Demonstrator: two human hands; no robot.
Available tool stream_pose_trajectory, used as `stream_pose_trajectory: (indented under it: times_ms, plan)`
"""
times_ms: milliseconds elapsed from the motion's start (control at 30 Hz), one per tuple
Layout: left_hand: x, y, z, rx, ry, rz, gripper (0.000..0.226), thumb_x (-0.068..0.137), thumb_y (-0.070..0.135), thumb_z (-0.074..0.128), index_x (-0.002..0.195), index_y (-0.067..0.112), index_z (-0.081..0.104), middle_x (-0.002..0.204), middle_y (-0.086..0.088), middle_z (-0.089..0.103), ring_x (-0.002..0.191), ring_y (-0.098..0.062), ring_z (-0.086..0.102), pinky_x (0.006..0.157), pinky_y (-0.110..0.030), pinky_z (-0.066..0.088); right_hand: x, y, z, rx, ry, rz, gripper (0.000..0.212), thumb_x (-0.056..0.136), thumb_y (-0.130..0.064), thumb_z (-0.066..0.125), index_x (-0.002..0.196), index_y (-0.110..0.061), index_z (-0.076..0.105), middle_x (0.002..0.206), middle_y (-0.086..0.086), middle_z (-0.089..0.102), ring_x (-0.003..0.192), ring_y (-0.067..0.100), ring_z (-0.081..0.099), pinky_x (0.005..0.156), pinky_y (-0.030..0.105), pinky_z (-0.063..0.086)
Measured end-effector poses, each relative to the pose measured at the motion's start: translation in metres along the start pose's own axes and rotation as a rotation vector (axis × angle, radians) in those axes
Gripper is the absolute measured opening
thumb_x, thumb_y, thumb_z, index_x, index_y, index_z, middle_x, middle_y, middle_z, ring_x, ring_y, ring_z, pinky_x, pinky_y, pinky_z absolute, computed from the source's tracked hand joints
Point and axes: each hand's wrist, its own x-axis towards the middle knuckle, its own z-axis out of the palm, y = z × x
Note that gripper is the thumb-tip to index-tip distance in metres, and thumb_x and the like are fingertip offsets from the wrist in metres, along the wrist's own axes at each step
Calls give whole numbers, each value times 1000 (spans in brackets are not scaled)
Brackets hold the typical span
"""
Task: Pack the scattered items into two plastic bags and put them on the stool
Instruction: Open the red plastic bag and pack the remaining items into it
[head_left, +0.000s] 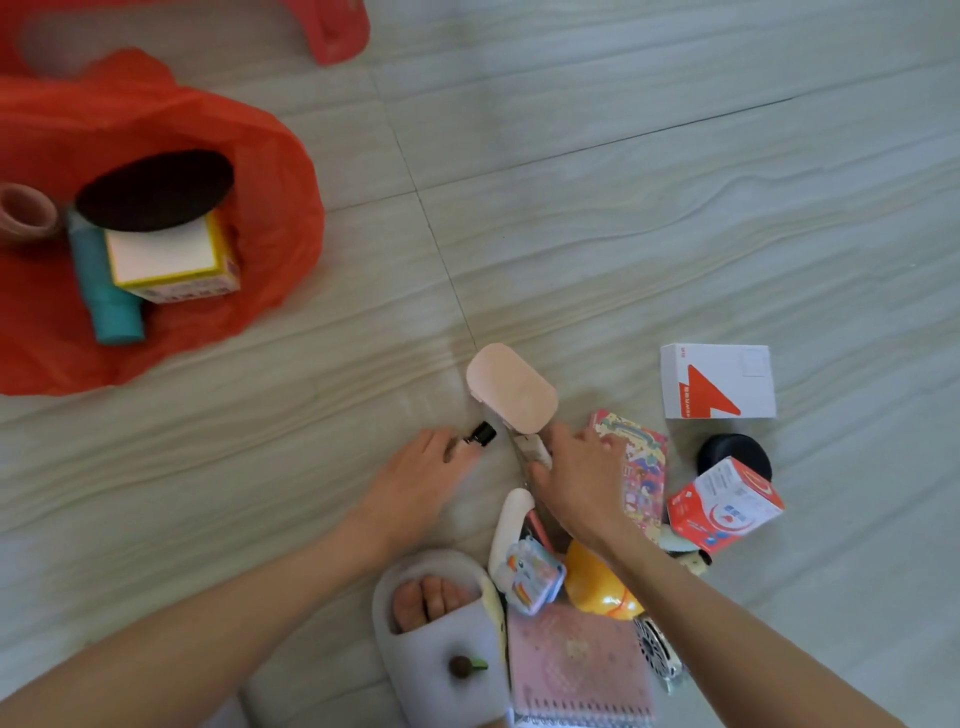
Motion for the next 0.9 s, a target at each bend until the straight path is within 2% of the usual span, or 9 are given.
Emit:
stream_pose_trajectory:
  times_ms: [67,133,233,300,367,500,633,767,900]
  plan:
    - [-3,-10,-3,10,8,-21,46,61,13,63,106,14,51,94,-10,61,74,-27,59,57,-28,51,-5,-1,-1,108,82,-21,22,87,-28,49,104,-16,54,88,7,67,89,29,58,91,37,29]
    - [-2,-12,-6,16,5,-55,40,70,31,48,104,10,54,95,-11,60,77,-28,57,61,-33,52,-10,-3,-6,293,136,16,20,88,-29,53,102,-14,54,85,6,64,88,25,54,88,35,36]
    - [6,-9,-5,48,-22,-128,44,72,43,41,91,9,60,86,-9,58,71,-25,55,58,-31,50,-16,-12,-18,617,143,63,20,88,-27,57,104,-15,52,90,-1,60,86,17,53,70,27,43]
    - [11,-9,-2,26,6,-168,35,73,32,42,87,7,63,81,-9,57,68,-25,56,56,-31,49,-16,-20,-28,809,70,105,21,89,-26,57,107,-17,50,88,-9,56,80,9,55,62,17,42]
    - [11,-12,-2,-81,47,-225,24,74,18,53,90,4,63,84,-11,56,72,-28,56,58,-36,49,-12,-23,-35,912,0,183,24,90,-27,56,109,-16,47,88,-9,54,76,4,53,61,18,43]
    - [0,-20,-9,-302,73,-351,28,84,20,48,99,2,64,90,-13,54,82,-30,55,69,-38,47,5,-32,-43,1226,-167,415,28,91,-23,54,113,-8,48,102,9,59,88,21,59,72,32,50]
    - [-28,-39,-33,-630,145,-711,13,87,21,58,92,12,65,79,-1,54,79,-20,53,64,-26,30,22,-69,-46,1509,-382,529,9,89,-6,55,96,-2,54,77,10,58,71,18,55,67,31,43]
    - [-72,-71,-66,-1121,441,-1067,12,87,19,60,77,12,64,64,-1,52,63,-16,47,58,-26,37,31,-137,-63,1649,-650,403,5,91,-2,49,93,-3,53,77,9,60,61,14,55,49,20,46]
    - [-92,-110,-111,-1382,702,-1154,12,92,11,52,85,8,62,73,-6,59,65,-15,53,61,-22,46,41,-217,-87,1541,-758,134,7,94,-13,49,98,-11,55,87,5,63,58,14,57,44,20,45]
